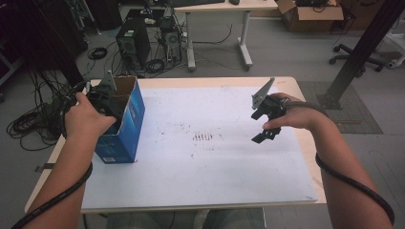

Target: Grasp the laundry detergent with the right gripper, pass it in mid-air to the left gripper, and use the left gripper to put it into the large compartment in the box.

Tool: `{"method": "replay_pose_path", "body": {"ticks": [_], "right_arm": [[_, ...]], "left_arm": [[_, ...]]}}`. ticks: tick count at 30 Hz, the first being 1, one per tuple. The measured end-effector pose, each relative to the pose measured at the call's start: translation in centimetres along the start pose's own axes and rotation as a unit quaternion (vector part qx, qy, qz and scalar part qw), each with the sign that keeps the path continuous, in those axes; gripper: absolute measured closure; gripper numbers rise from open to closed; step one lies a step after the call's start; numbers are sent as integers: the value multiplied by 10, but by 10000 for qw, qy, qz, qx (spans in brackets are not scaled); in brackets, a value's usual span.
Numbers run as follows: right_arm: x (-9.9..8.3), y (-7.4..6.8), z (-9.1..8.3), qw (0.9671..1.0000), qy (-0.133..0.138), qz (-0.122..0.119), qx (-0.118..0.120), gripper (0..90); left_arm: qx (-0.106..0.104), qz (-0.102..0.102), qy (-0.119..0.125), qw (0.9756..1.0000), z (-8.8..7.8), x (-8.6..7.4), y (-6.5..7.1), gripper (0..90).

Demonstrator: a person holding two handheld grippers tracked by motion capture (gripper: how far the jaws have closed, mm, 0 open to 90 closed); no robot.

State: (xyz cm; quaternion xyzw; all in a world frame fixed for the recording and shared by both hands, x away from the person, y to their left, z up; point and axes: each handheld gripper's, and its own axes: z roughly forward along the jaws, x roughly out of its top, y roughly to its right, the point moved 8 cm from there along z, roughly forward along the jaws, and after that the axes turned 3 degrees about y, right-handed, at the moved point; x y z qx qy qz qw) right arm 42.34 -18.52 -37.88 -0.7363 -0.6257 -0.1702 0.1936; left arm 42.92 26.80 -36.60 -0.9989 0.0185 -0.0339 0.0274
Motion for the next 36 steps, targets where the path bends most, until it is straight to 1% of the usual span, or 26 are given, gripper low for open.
{"method": "replay_pose_path", "body": {"ticks": [7,18,20,22,28,36], "right_arm": [[-1,0,0,10000,-31,15,3,27],[-2,0,-3,10000,-21,32,-15,28],[-3,0,-4,10000,-25,38,-19,27],[-3,0,-3,10000,-28,35,-14,27],[-4,0,-2,10000,-21,47,-4,27],[-5,0,-2,10000,-1,63,-9,27]], "left_arm": [[-41,-23,44,10000,1,1,-1,382],[-84,-39,15,10000,2,2,-2,376],[-139,-68,40,9999,2,2,-2,369],[-194,-101,41,9998,2,2,-1,345],[-113,-40,23,9999,1,2,0,331],[-29,-51,25,10000,-3,1,1,337]]}}
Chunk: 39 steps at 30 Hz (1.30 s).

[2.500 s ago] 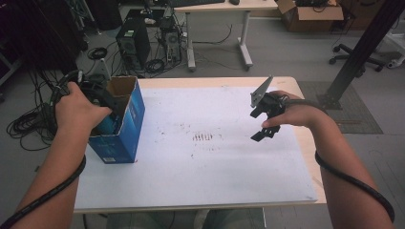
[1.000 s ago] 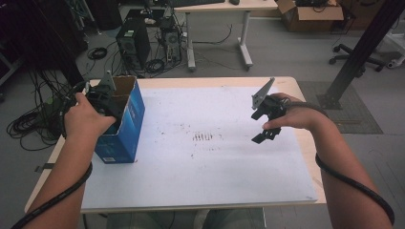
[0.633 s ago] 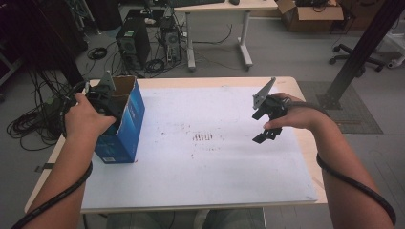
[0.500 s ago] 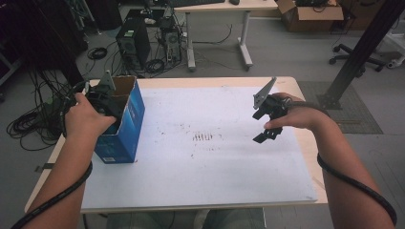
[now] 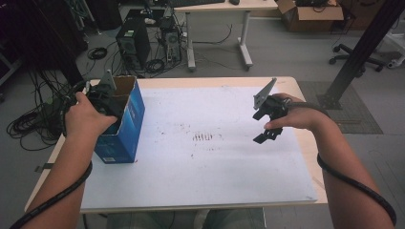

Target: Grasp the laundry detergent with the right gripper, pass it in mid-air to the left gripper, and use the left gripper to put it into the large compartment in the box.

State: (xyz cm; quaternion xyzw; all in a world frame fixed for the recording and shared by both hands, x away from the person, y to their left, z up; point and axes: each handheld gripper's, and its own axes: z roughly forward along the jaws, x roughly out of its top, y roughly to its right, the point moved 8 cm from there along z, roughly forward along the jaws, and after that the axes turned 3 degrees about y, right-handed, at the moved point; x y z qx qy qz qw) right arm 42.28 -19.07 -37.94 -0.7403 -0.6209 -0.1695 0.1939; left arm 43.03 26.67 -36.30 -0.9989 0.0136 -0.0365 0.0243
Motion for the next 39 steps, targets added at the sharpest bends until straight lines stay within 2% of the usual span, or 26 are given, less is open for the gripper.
{"method": "replay_pose_path", "body": {"ticks": [7,10,23,26,29,30,33,39], "right_arm": [[-1,0,-2,10000,18,-6,-18,28],[-1,0,-2,10000,27,-6,-23,28],[3,-1,-3,10000,28,-34,-17,28],[3,-1,-3,10000,34,-38,-22,28],[3,-1,-3,10000,32,-26,-35,27],[3,-1,-3,10000,17,-28,-34,28],[4,-1,-4,10000,26,-28,-33,28],[5,-1,-4,10000,32,-45,-45,28]], "left_arm": [[19,1,33,10000,-10,-1,1,328],[135,14,79,9999,-17,-2,0,318],[123,57,204,9997,-36,-5,-1,265],[197,213,216,9993,-40,-6,-2,265],[428,536,358,9970,-45,-6,-4,271],[441,610,404,9963,-47,-6,-4,271],[186,638,428,9969,-51,-6,0,278],[102,728,322,9968,-56,-9,6,281]]}}
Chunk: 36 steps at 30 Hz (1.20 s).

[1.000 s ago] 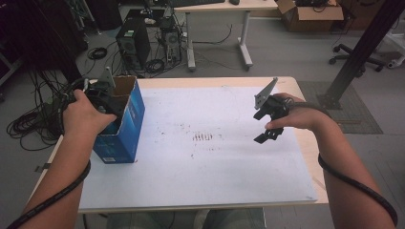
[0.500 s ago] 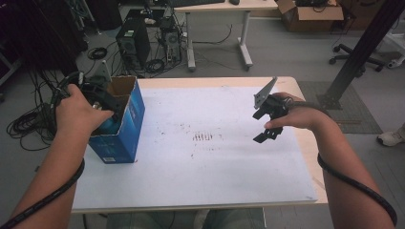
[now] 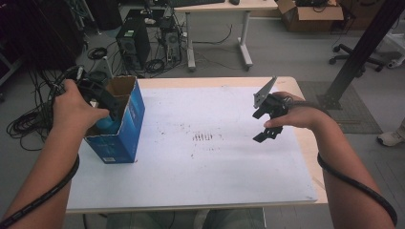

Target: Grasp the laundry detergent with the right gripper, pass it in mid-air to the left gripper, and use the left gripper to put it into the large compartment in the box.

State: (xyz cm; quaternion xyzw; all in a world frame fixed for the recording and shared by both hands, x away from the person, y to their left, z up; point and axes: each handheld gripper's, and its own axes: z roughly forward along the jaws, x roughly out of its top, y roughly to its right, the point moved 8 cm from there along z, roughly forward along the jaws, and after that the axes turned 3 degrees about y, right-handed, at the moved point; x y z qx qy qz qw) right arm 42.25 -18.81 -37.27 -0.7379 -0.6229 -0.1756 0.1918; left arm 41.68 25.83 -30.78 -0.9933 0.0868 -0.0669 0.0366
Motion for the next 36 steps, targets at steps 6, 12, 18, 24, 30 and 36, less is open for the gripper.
{"method": "replay_pose_path", "body": {"ticks": [6,12,18,24,30,36], "right_arm": [[0,0,-1,10000,-13,-9,-1,27],[0,-1,-1,10000,-23,-5,-4,28],[2,-2,-3,10000,-49,-17,-16,28],[3,-3,-5,10000,-32,-28,-24,28],[3,-5,-5,10000,-20,-47,-23,28],[5,-8,-8,9999,-33,-110,-41,28]], "left_arm": [[-170,129,60,9998,-8,0,7,256],[-272,250,135,9992,-16,1,11,224],[-415,356,152,9984,-22,1,16,158],[-629,742,252,9949,-32,4,30,82],[-759,1428,286,9864,-43,5,54,4],[-622,2398,300,9684,-56,6,83,2]]}}
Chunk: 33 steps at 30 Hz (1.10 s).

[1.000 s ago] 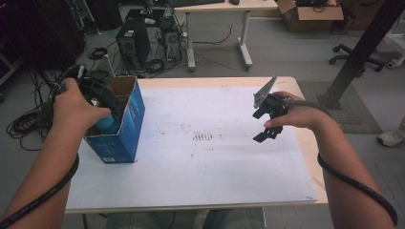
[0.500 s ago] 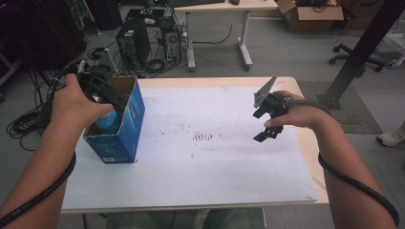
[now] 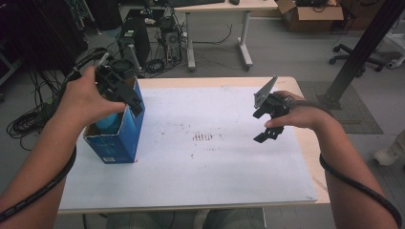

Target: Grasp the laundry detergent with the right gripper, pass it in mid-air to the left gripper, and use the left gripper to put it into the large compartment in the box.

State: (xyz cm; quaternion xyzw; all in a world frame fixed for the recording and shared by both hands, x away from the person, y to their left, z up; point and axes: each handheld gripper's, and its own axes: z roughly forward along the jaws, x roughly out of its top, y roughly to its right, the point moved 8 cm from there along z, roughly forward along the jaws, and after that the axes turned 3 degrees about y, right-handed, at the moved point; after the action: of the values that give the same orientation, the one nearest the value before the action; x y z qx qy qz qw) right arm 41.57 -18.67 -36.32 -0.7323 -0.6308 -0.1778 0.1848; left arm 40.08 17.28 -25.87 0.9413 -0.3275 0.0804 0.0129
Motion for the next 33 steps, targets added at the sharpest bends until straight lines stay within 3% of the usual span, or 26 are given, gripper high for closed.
{"method": "replay_pose_path", "body": {"ticks": [2,5,7,8,11,12,14,18,21,22,24,26,28,30,33], "right_arm": [[1,0,-1,10000,-12,-15,-14,28],[2,-1,-4,10000,-44,-42,-34,27],[4,-2,-5,10000,-61,-65,-31,29],[4,-2,-6,9999,-79,-72,-37,29],[6,-2,-8,9998,-136,-109,-38,30],[7,-2,-8,9998,-162,-121,-44,28],[8,-3,-9,9997,-215,-128,-44,30],[10,-4,-11,9994,-295,-168,-51,29],[12,-5,-11,9991,-370,-210,-40,29],[13,-5,-11,9989,-398,-229,-43,29],[15,-5,-12,9987,-441,-262,-26,31],[17,-4,-12,9985,-464,-289,-37,28],[20,-3,-14,9983,-478,-327,-32,31],[21,-2,-14,9981,-513,-343,-38,28],[22,-1,-12,9976,-589,-355,-13,30]], "left_arm": [[-35,444,-44,9990,-4,6,11,2],[-40,866,-95,9962,-8,12,23,2],[-85,1195,-88,9928,-9,16,32,2],[-73,1442,-18,9895,-11,20,37,2],[-239,1845,77,9825,-13,27,49,2],[-198,1986,107,9798,-14,29,52,2],[-239,2130,85,9767,-14,32,57,2],[-289,2595,19,9653,-12,35,65,2],[-302,2749,-71,9610,-11,35,66,2],[-331,2751,-80,9608,-10,34,67,2],[-362,2885,-106,9567,-8,34,67,2],[-445,3102,-133,9495,-5,33,68,2],[-484,3245,-238,9443,-3,30,68,2],[-556,3320,-316,9411,0,28,69,2],[-564,3386,-346,9386,5,27,71,2]]}}
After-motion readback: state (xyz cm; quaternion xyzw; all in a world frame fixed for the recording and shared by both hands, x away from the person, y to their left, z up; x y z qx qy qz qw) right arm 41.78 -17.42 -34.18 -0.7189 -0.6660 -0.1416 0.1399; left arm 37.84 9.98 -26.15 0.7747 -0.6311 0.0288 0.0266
